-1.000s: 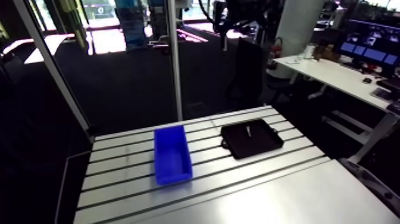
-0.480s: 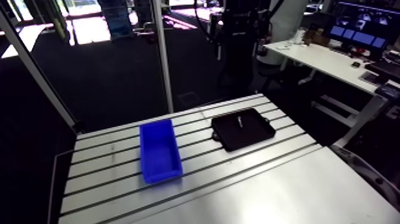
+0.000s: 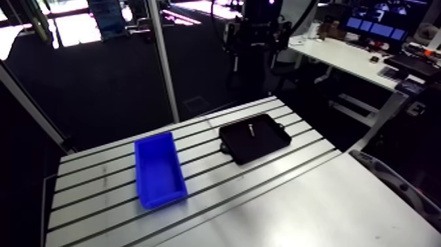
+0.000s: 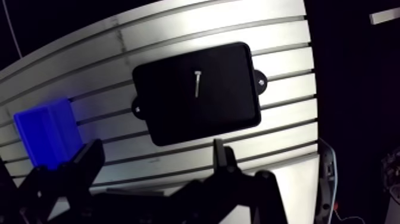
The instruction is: Pick up the M10 bolt from the tray and put it into the blue bin.
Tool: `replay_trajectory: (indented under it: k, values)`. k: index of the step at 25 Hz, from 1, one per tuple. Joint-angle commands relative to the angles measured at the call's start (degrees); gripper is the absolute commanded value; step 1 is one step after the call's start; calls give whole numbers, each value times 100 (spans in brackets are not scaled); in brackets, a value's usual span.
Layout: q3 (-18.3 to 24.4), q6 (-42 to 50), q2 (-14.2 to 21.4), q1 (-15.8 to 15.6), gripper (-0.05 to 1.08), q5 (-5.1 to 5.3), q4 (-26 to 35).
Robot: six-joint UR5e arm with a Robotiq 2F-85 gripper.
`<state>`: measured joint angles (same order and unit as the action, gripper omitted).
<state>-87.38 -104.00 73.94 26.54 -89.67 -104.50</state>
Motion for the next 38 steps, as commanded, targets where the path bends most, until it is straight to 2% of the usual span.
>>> replay_trajectory:
  k: [1,3,26,29,32,38]
  values:
    - [-108,7,-113,124,1,-11,-163]
    - [-134,25,-166,115,1,-46,-312]
    - [-372,122,-658,107,1,-81,-752]
    - [-451,148,-684,107,1,-195,-901]
    - [-530,201,-693,115,1,-257,-1016]
    - [-662,209,-711,124,1,-257,-1121]
